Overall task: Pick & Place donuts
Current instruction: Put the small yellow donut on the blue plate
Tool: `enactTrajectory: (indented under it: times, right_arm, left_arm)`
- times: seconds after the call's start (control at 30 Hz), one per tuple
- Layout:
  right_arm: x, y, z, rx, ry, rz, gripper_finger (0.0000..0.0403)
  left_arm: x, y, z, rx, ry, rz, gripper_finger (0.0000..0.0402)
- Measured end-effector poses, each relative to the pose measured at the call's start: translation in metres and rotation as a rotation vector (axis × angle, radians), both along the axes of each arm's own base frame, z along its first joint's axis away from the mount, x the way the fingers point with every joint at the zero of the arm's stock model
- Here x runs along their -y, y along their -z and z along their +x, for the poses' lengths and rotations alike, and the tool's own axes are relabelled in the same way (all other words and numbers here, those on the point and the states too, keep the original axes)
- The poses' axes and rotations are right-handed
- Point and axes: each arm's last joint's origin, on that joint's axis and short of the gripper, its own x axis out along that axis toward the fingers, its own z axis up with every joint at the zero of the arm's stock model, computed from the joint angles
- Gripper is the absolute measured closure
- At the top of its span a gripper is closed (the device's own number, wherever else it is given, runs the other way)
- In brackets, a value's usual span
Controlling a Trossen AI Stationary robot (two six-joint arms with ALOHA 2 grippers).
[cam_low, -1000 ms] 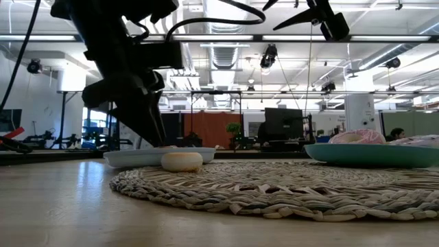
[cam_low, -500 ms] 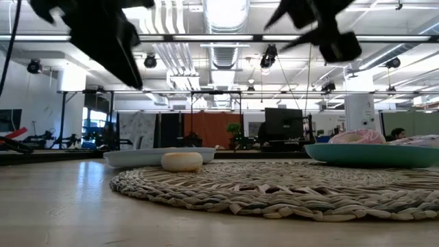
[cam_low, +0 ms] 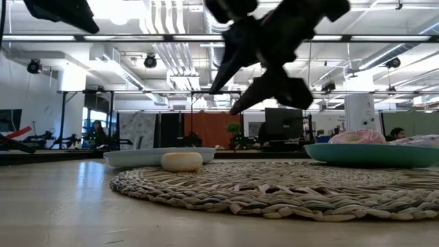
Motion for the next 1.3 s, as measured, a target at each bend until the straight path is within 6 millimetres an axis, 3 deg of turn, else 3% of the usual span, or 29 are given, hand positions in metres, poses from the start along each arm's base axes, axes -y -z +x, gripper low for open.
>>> enactTrajectory:
  times: [0.23, 0.37, 0.47, 0.87, 1.3]
  right_arm:
    - [-0.019, 0.001, 0.039, -0.011, -0.282, -0.323, 0.0238]
    - [-0.044, 0.004, 0.05, -0.032, -0.555, -0.551, 0.0248]
    - [-0.054, 0.015, 0.056, -0.101, -0.67, -0.623, 0.0255]
    - [-0.056, 0.034, 0.082, -0.171, -0.834, -0.765, 0.0262]
    - [-0.051, 0.044, 0.08, -0.288, -0.816, -0.842, 0.0263]
  left_arm:
    - [-0.012, -0.01, -0.016, 0.023, -0.042, 0.009, 0.0282]
    - [-0.019, -0.014, -0.023, 0.02, -0.058, 0.046, 0.0282]
    - [-0.022, -0.016, -0.026, 0.037, -0.069, 0.056, 0.0282]
    - [-0.024, -0.018, -0.027, 0.077, -0.108, 0.084, 0.0282]
    - [-0.025, -0.018, -0.026, 0.095, -0.132, 0.081, 0.0282]
